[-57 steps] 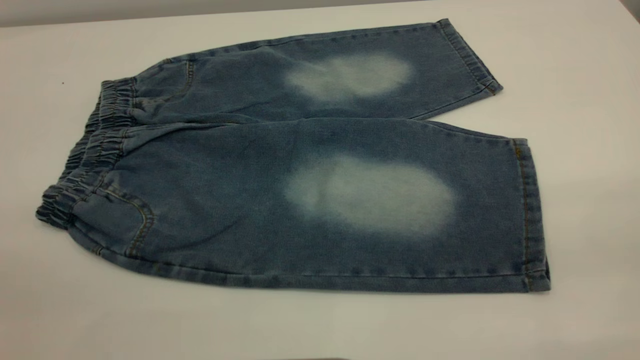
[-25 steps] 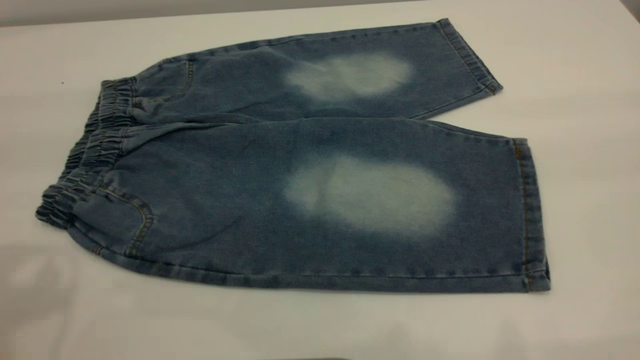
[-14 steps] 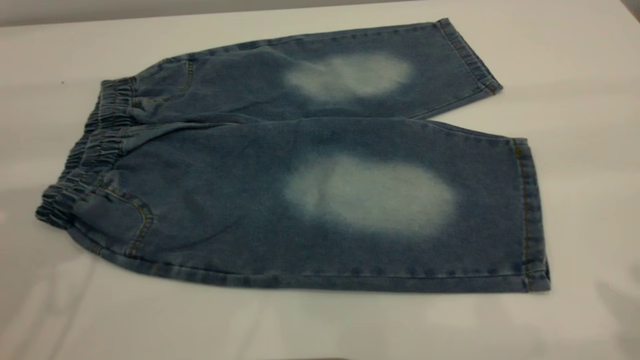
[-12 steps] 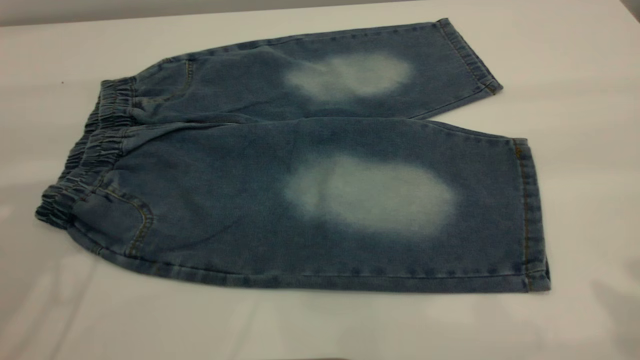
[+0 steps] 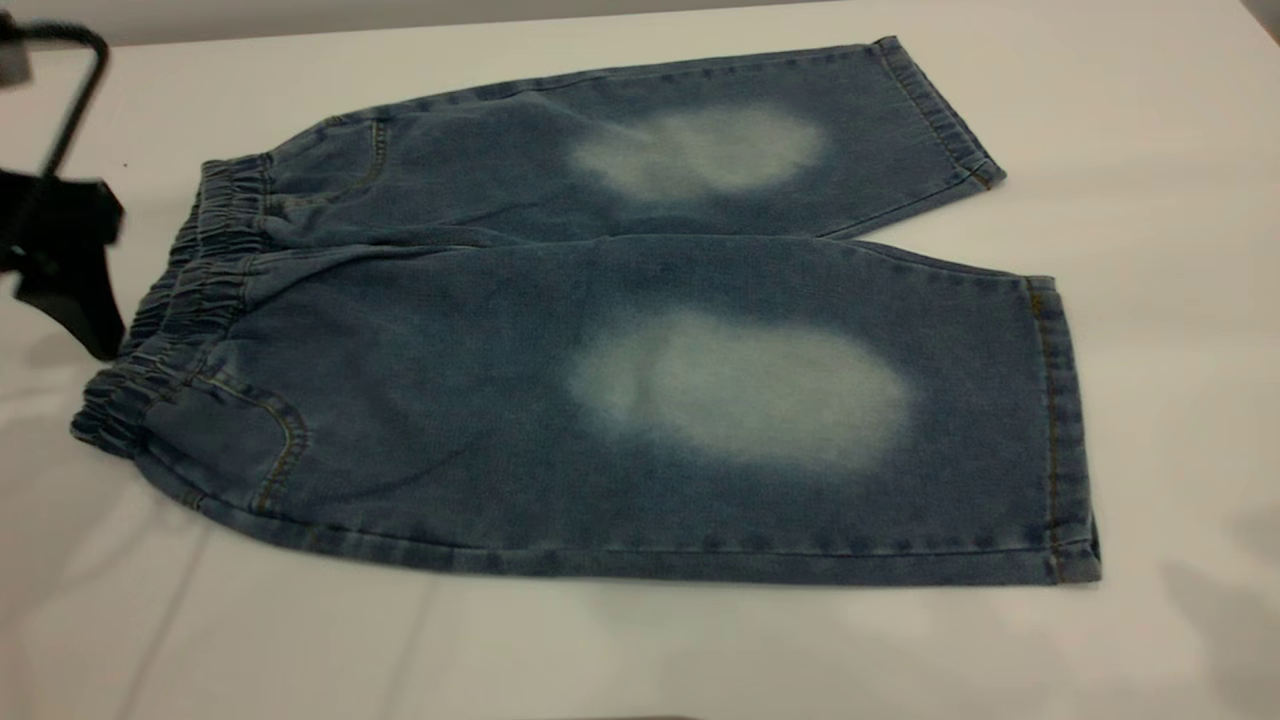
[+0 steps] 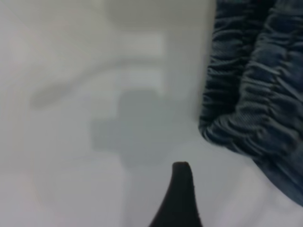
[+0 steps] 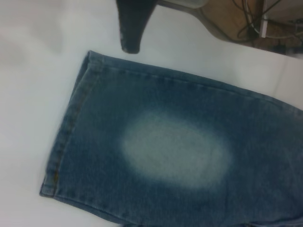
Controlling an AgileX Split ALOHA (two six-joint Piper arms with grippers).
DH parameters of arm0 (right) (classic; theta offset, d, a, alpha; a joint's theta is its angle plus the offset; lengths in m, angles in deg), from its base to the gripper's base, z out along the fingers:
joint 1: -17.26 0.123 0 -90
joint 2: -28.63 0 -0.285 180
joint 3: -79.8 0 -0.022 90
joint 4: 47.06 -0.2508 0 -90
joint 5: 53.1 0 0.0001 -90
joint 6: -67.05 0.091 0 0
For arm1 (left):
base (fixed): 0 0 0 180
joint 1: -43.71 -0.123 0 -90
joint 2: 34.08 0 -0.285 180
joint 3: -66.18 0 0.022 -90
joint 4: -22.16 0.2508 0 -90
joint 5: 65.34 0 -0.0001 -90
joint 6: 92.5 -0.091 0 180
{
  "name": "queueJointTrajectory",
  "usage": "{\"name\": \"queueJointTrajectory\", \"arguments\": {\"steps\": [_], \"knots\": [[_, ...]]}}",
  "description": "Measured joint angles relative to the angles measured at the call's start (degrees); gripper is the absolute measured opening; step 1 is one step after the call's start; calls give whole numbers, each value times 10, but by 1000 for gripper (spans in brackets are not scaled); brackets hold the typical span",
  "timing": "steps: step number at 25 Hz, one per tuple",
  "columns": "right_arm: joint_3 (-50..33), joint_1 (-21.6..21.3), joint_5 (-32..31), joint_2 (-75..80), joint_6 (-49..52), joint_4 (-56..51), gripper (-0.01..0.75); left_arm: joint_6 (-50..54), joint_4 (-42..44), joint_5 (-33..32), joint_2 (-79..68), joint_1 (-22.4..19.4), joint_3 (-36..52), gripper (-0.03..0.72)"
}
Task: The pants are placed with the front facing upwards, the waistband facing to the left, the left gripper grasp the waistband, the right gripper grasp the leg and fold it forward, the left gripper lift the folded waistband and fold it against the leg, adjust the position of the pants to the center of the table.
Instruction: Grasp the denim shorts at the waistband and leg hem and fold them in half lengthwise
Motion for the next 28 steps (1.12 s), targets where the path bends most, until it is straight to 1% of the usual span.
{"name": "queueJointTrajectory", "arguments": {"steps": [8, 15, 20, 22, 24, 26, 28], "knots": [[0, 0, 0, 1, 0, 0, 585, 0, 7, 25, -80, 0, -6, 587], [0, 0, 0, 1, -1, 0, 585, 0, 7, 58, -121, 0, -8, 587], [0, 0, 0, 1, -1, 0, 585, -4, 5, 60, -138, 0, -18, 577], [0, 0, 0, 1, -1, 0, 585, -6, 2, 60, -142, 0, -20, 541], [0, 0, 0, 1, -1, 0, 585, -6, -6, 60, -144, 1, -21, 457], [0, 0, 0, 1, -1, 0, 585, -6, -13, 66, -144, 3, -22, 335], [0, 0, 0, 1, -1, 0, 585, -6, -14, 67, -144, 3, -28, 175]]}}
